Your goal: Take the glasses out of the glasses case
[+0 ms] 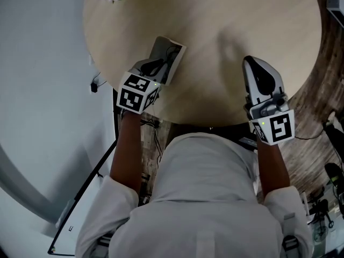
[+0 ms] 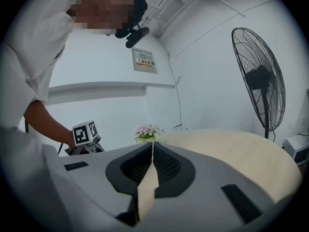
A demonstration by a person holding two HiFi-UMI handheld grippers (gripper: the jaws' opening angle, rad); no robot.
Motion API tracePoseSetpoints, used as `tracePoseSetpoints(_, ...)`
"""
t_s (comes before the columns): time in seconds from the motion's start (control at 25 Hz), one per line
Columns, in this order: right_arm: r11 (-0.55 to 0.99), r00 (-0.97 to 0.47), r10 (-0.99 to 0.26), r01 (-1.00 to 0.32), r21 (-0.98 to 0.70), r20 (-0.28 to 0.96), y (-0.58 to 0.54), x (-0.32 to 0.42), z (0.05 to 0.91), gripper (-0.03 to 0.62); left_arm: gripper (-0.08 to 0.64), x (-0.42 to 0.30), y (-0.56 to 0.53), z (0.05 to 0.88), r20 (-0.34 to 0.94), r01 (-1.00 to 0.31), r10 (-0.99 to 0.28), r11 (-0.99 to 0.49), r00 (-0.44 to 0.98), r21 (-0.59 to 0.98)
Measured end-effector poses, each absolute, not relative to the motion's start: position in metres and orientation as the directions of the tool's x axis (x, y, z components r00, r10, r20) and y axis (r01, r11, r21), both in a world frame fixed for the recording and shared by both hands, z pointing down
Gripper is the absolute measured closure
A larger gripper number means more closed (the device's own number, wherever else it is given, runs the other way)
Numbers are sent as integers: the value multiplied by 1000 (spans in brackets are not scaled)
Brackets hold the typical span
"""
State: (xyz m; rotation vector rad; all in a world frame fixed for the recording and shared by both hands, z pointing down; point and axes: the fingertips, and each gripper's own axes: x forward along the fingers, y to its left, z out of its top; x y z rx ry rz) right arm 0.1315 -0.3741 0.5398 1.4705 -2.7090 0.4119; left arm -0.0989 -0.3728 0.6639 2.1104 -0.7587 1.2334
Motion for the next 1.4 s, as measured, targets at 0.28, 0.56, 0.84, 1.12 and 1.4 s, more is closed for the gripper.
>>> tracePoseSetpoints(0.28,508,-550,-817,-828,-235,171,-376,135,558,566,479,-102,-370,685,931,-708,-103,-680,350,192)
tracePoseSetpoints(0.56,500,-546,-819,-830,-248,175,-382,138,567,566,466,-101,-366,699,951,-705,-40,-681,307,199)
tracePoseSetpoints(0.84,488,-539,-822,-833,-260,183,-385,143,574,566,468,-99,-365,707,956,-709,12,-668,293,225)
tracePoseSetpoints(1.12,482,-536,-823,-834,-267,188,-387,145,578,566,472,-97,-364,713,961,-714,77,-653,267,251)
tracePoseSetpoints(1.4,465,-519,-836,-843,-271,179,-388,150,579,566,483,-99,-365,721,964,-737,146,-622,222,264)
